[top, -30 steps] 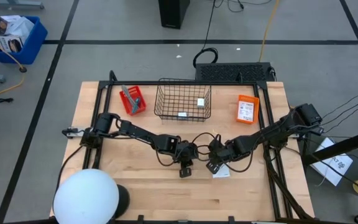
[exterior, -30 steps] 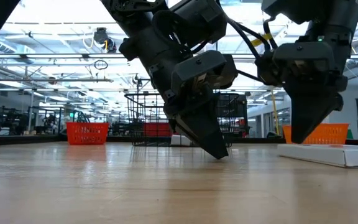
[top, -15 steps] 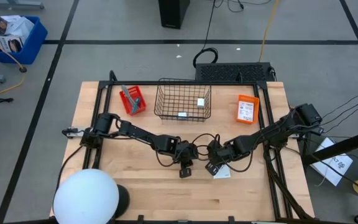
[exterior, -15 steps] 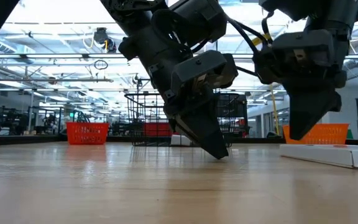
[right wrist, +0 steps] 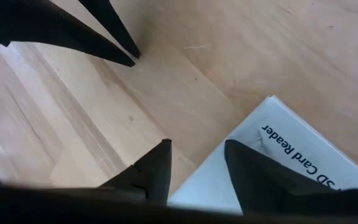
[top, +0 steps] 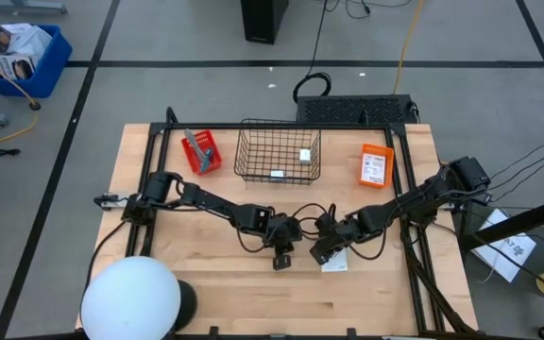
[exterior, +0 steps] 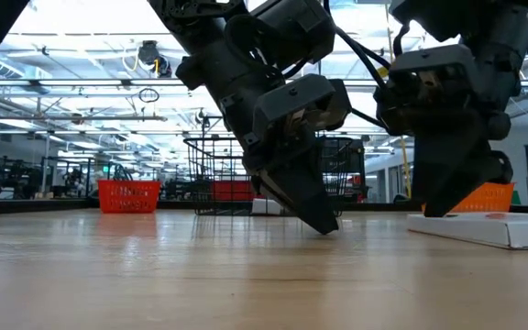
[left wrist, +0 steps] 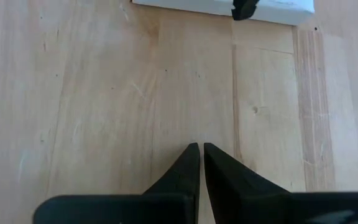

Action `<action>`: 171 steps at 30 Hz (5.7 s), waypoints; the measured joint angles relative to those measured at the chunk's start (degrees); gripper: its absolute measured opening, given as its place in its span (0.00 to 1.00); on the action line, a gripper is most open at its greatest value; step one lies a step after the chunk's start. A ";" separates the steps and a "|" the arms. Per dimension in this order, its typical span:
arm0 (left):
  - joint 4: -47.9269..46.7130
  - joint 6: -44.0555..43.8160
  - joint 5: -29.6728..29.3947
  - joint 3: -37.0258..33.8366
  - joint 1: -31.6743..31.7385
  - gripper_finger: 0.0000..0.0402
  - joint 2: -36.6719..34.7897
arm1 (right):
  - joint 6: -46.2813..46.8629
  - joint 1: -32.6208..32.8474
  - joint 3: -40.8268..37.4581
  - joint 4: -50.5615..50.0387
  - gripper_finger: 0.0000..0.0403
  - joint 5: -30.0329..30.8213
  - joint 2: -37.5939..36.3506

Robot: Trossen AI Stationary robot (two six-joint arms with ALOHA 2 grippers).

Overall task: Pick and place items into bin
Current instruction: Put the card reader box into the orange bin

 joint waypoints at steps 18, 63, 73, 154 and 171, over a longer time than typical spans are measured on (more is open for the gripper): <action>2.12 1.24 -0.09 -0.04 -0.81 0.08 0.11 | 2.16 0.10 -0.12 -4.84 0.31 -4.36 0.11; 12.24 -0.34 -0.04 -0.02 -0.15 0.08 0.00 | 12.95 20.00 0.01 -11.46 0.00 -7.46 -0.74; 4.81 -0.47 -0.04 0.00 -0.17 0.08 0.00 | 11.44 20.23 -0.10 -3.35 0.00 1.62 1.27; 46.80 7.35 -9.13 -55.02 2.51 0.08 -52.85 | -42.27 -14.30 -14.15 -2.69 0.00 15.10 -16.60; 46.80 5.49 -10.60 -55.54 2.51 0.08 -53.18 | -12.63 1.38 -14.87 3.99 0.00 12.76 -13.28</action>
